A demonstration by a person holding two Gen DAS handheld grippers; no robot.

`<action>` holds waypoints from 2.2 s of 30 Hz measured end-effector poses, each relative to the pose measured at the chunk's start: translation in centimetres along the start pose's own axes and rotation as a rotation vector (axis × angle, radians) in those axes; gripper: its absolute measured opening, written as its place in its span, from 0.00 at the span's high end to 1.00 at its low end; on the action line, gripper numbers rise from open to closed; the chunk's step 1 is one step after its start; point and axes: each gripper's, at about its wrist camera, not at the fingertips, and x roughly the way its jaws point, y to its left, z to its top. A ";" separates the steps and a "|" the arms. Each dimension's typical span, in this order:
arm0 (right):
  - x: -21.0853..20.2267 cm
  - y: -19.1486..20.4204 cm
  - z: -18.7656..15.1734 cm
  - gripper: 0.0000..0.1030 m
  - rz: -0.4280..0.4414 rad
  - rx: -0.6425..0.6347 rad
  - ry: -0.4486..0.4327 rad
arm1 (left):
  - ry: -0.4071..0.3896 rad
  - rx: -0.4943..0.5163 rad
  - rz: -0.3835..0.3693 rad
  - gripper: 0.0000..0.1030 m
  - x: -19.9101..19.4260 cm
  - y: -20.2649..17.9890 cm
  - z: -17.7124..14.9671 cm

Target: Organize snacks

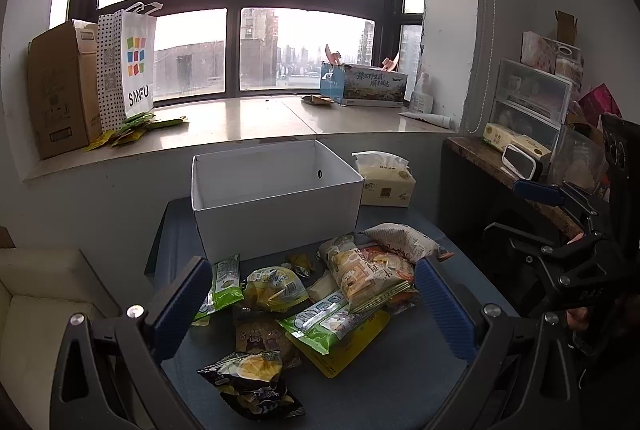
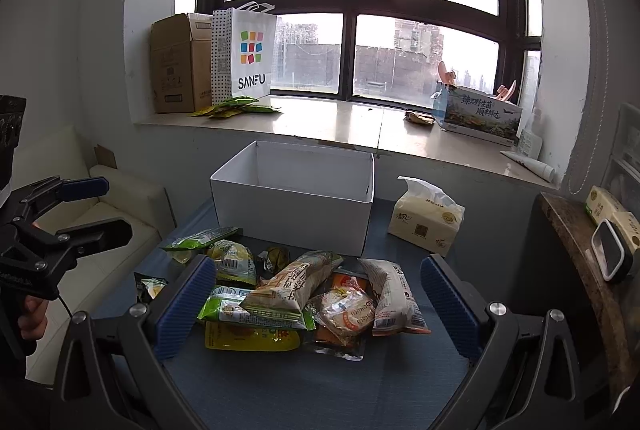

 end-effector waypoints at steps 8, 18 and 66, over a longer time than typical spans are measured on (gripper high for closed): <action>-0.1 0.1 0.0 0.00 0.006 0.000 -0.003 | 0.000 0.007 -0.001 0.00 -0.1 -0.1 0.1; -0.1 0.0 -0.1 0.00 0.005 0.009 -0.005 | 0.002 0.013 0.001 0.00 -0.1 -0.4 0.2; 0.2 -0.4 -0.4 0.00 0.028 0.019 0.009 | -0.001 0.044 -0.005 0.00 -0.3 -0.9 0.0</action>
